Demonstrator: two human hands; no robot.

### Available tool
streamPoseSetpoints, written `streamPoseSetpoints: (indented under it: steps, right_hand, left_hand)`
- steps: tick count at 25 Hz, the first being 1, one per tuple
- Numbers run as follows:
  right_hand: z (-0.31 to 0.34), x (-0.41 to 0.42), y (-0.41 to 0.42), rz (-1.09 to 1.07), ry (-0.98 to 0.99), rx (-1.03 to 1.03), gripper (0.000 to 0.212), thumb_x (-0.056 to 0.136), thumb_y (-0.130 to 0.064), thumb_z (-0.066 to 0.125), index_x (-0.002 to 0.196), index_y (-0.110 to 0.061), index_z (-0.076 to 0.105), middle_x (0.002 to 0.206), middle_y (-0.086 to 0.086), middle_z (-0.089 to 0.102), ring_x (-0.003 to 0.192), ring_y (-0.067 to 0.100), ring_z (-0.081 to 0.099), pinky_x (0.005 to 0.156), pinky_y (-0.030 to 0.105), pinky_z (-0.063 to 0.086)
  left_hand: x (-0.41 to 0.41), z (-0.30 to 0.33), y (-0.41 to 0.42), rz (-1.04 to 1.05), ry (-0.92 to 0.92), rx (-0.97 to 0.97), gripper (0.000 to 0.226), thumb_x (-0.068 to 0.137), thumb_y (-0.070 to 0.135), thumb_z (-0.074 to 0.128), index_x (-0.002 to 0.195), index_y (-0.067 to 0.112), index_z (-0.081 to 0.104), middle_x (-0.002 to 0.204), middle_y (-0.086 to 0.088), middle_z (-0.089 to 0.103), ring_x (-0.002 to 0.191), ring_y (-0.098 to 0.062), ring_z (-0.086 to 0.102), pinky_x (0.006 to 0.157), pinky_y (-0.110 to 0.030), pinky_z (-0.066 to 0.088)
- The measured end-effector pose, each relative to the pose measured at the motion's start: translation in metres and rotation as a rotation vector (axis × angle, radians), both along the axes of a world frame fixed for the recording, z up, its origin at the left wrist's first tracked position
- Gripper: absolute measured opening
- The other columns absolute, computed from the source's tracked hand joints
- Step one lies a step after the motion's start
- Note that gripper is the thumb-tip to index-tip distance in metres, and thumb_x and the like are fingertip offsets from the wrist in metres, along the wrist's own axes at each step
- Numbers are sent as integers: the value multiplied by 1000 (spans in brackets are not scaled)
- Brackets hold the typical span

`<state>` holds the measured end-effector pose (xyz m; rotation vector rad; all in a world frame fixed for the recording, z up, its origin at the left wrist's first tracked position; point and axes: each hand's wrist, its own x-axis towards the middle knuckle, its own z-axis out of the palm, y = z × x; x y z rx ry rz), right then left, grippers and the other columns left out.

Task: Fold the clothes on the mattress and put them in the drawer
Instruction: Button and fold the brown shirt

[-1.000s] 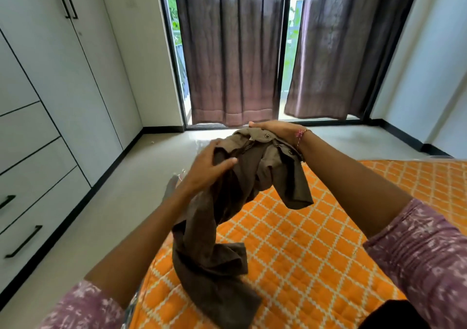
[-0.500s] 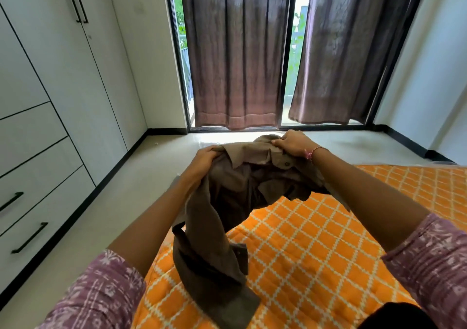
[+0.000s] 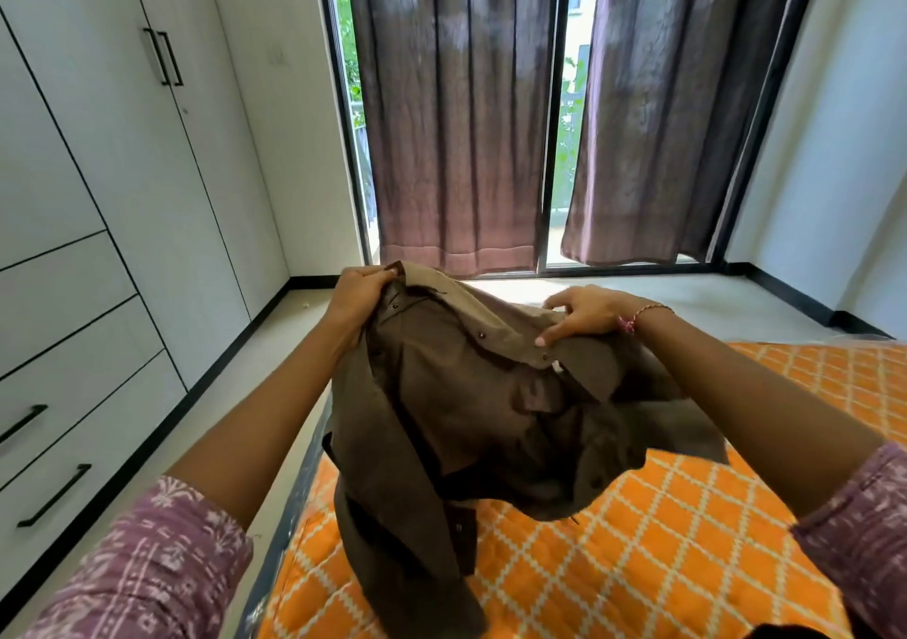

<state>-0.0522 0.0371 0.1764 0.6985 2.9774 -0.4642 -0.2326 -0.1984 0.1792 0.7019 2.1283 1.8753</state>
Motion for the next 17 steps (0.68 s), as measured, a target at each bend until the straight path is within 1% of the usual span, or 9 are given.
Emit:
streamPoseSetpoints:
  steps: [2, 5, 7, 9, 11, 13, 14, 15, 17]
  right_hand:
    - [-1, -2, 6, -54, 159, 39, 32, 87, -34, 65, 98, -4, 71, 91, 11, 68, 85, 24, 58, 75, 30, 43]
    - [-2, 4, 0, -157, 437, -494, 22, 95, -22, 55, 95, -6, 70, 99, 14, 69, 90, 25, 61, 75, 28, 51]
    - [1, 4, -8, -222, 577, -698, 24, 98, -25, 49, 103, -10, 68, 105, 10, 66, 95, 20, 59, 75, 22, 48]
    - [8, -4, -16, -280, 623, -747, 29, 98, -27, 50, 108, -6, 66, 109, 10, 65, 93, 19, 59, 78, 25, 48]
    - [17, -15, -29, -323, 585, -767, 24, 97, -28, 53, 94, -8, 66, 101, 9, 65, 84, 17, 60, 74, 27, 50]
    - [26, -27, -43, -318, 539, -903, 21, 97, -26, 52, 87, -11, 64, 93, 9, 65, 77, 18, 60, 68, 27, 51]
    - [28, -31, -49, -289, 522, -981, 21, 97, -24, 50, 89, -11, 64, 90, 9, 65, 75, 19, 60, 67, 28, 52]
    - [27, -32, -52, -249, 519, -1035, 20, 98, -23, 49, 94, -9, 64, 89, 10, 64, 75, 19, 60, 67, 29, 52]
    - [22, -26, -50, -163, 526, -1088, 20, 97, -21, 49, 102, -10, 64, 91, 9, 65, 77, 18, 61, 68, 27, 53]
  left_hand:
    - [2, 3, 4, -4, 21, 34, 24, 94, 15, 56, 111, 3, 67, 90, -7, 67, 79, -16, 61, 71, -19, 51]
    - [6, 11, 4, -124, -114, 108, 16, 93, 14, 56, 97, 7, 69, 84, -7, 67, 76, -17, 62, 66, -20, 53]
    - [10, 18, 2, -241, -74, -8, 12, 90, 9, 56, 92, 12, 68, 84, -6, 68, 80, -20, 61, 62, -18, 53]
    - [13, 21, 3, -257, 274, -395, 22, 86, 8, 61, 107, 15, 64, 104, -9, 65, 97, -23, 58, 77, -23, 52]
    - [30, 18, 14, -308, 640, -707, 71, 80, 23, 73, 141, 19, 37, 144, -12, 41, 128, -27, 40, 105, -36, 36]
    - [65, 7, 34, -426, 804, -666, 105, 72, 41, 79, 151, 24, 11, 156, -7, 20, 141, -25, 23, 113, -42, 22]
    - [82, 0, 43, -412, 863, -608, 106, 73, 42, 77, 152, 25, 8, 154, -7, 22, 138, -26, 27, 112, -43, 27]
    - [93, -7, 51, -336, 909, -538, 95, 78, 37, 74, 151, 26, 14, 149, -8, 31, 132, -28, 37, 106, -43, 36]
    - [96, -8, 57, -156, 885, -329, 58, 85, 14, 62, 139, 21, 45, 129, -10, 55, 111, -29, 56, 91, -38, 48]
